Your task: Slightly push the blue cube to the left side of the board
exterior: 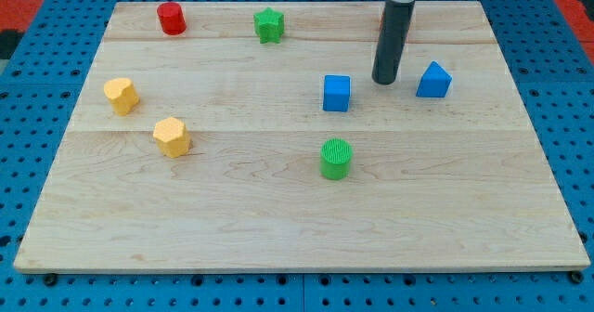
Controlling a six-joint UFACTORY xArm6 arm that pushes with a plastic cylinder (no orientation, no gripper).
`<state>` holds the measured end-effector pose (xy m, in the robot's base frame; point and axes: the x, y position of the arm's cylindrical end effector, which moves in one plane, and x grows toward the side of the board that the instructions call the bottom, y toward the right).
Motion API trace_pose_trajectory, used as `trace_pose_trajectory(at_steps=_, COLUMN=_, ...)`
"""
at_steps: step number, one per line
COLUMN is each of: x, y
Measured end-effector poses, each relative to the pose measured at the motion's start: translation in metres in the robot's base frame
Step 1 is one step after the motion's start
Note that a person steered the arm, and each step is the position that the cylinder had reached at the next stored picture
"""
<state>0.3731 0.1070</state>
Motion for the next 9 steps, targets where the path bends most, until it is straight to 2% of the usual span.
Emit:
trace_pose_trajectory(at_steps=1, x=0.037, y=-0.032)
trace_pose_trajectory(at_steps=3, x=0.020, y=-0.012)
trace_pose_trajectory(at_steps=9, x=0.045, y=-0.019)
